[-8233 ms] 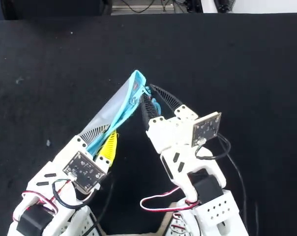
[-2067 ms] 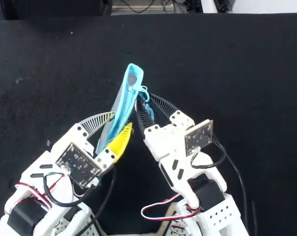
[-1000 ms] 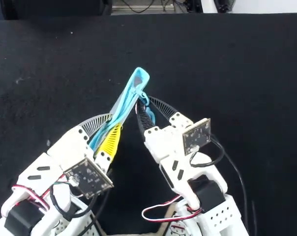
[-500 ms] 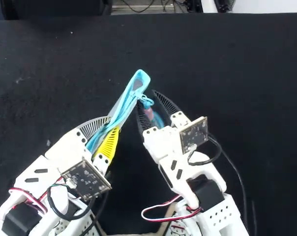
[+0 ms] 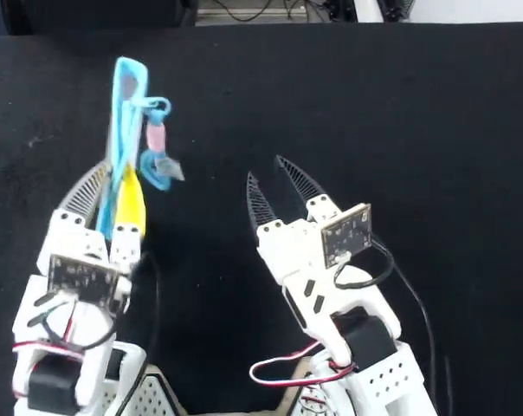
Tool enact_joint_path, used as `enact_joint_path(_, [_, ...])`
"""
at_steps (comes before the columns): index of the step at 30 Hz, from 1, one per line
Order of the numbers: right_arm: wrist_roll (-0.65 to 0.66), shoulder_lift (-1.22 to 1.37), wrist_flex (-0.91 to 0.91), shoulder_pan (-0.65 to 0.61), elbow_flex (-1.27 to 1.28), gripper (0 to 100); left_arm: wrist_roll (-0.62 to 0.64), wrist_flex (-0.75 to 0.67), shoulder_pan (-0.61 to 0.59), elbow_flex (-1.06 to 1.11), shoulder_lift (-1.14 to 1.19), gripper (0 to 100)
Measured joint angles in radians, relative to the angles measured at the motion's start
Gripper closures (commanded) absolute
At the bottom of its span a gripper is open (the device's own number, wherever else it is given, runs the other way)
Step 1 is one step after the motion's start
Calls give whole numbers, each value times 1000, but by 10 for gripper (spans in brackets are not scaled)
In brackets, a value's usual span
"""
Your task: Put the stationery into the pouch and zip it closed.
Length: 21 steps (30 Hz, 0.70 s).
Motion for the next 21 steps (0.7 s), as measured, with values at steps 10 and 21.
enact_joint_path(10, [0,0,0,0,0,847,6,-166,-49,149,-2,970])
enact_joint_path(21, [0,0,0,-114,12,846,49,135,140,72,-17,970])
